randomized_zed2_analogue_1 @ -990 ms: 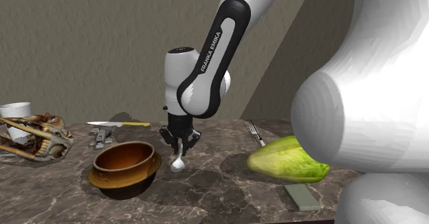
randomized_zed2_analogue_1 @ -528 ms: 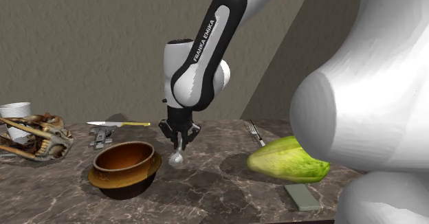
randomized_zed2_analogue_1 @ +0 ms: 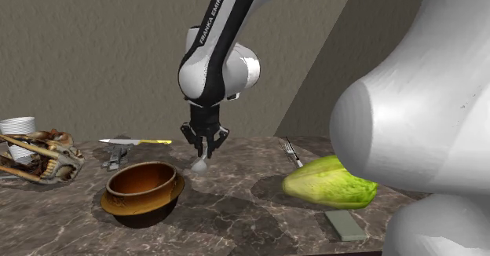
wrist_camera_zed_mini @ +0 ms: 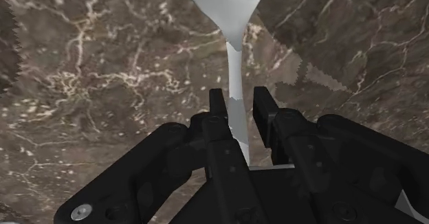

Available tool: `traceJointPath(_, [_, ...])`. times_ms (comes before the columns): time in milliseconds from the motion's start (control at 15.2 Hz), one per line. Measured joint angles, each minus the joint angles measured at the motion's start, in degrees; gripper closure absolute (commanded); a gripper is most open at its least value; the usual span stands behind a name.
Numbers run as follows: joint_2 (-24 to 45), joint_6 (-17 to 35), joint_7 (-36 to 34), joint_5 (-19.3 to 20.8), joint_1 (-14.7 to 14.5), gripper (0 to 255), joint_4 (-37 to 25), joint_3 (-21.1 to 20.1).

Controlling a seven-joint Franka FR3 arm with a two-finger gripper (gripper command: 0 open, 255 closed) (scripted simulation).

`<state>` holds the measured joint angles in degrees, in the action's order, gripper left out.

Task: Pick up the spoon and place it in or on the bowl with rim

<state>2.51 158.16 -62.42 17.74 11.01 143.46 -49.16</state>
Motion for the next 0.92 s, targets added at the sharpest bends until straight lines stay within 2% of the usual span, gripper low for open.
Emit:
traceJointPath(396, [-6.6, -4.2, 10.0, -13.3, -0.7, 255, -0.6, -0.7])
traceJointPath(726, [-10.9, -8.0, 14.9, -19.9, -2.7, 255, -1.5, 0.8])
traceJointPath(924, [-13.0, -10.6, 16.8, -22.4, -3.8, 255, -2.5, 1.9])
